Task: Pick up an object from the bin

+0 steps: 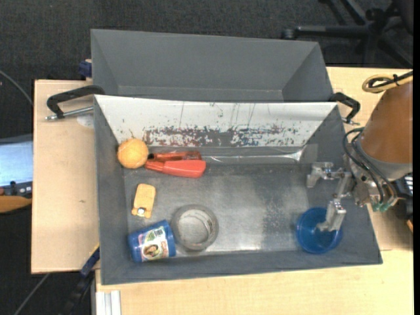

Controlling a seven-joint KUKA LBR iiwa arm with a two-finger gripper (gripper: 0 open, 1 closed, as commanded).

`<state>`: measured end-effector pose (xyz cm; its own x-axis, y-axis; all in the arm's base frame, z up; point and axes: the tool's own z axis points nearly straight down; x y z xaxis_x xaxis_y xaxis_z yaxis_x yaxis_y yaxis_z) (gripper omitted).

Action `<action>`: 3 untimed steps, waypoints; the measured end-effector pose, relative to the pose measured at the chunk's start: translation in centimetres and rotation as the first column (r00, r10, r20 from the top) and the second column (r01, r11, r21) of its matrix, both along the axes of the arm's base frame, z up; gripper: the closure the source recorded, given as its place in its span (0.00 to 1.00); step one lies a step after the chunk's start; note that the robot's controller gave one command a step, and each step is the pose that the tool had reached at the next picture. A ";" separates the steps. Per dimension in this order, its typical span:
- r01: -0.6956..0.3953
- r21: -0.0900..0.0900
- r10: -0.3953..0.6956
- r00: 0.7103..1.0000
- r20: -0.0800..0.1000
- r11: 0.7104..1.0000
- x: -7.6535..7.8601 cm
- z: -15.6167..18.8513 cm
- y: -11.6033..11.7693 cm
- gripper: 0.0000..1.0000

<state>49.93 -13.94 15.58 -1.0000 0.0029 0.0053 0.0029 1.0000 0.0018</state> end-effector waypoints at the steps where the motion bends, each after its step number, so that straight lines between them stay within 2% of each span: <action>1: -0.003 -0.002 0.003 1.000 0.008 1.000 0.2 0.4 0.1 0.00; 2: 0.064 -0.001 -0.064 0.998 0.010 0.998 0.2 -4.3 0.4 0.00; 3: 0.017 -0.001 -0.017 1.000 0.008 1.000 0.0 -7.6 -0.5 0.00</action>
Offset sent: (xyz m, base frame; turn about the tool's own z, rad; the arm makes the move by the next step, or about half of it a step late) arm -0.0015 0.0073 -0.0858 0.1158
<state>49.92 -14.41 8.01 -0.9998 0.0198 -0.0028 0.0198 0.9998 0.0013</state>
